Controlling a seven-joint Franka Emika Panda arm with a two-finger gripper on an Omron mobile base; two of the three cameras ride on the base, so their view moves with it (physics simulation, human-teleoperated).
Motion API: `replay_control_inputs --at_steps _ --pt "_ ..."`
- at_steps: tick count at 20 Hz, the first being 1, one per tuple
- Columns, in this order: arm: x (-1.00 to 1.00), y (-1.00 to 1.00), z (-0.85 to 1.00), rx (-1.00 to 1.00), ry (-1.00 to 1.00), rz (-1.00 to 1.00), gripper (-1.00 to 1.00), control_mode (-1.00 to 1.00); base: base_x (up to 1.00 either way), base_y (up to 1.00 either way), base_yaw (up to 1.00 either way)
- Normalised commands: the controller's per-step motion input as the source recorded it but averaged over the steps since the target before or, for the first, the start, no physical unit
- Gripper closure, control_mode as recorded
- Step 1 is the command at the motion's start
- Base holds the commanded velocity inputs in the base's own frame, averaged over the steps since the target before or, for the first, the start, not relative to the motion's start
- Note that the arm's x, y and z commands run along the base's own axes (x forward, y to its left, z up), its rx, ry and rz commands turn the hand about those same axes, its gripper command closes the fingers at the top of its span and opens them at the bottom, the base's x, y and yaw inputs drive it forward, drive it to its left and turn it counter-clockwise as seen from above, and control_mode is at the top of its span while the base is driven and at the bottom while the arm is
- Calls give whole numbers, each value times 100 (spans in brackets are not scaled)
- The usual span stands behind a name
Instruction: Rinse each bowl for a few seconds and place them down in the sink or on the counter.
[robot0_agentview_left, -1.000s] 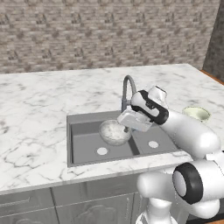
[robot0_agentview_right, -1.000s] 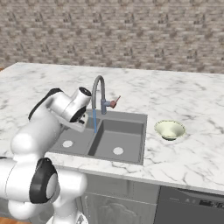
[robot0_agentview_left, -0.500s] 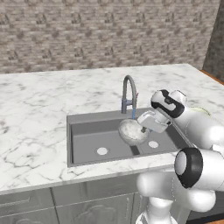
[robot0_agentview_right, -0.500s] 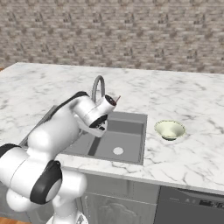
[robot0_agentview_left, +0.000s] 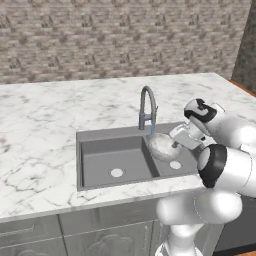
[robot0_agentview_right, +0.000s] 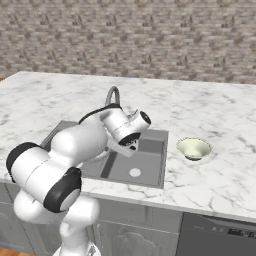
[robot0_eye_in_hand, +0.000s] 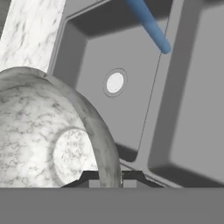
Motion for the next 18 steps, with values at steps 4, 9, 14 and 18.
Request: replay_control_inputs --at_steps 4,9,14,18 --pt "32 -31 0 2 0 0 100 -100 0 0 0" --pt "47 -5 -6 0 0 0 100 -100 0 0 0" --pt "40 0 -16 0 0 0 100 -100 0 0 0" --pt "29 0 -11 0 0 0 100 -100 0 0 0"
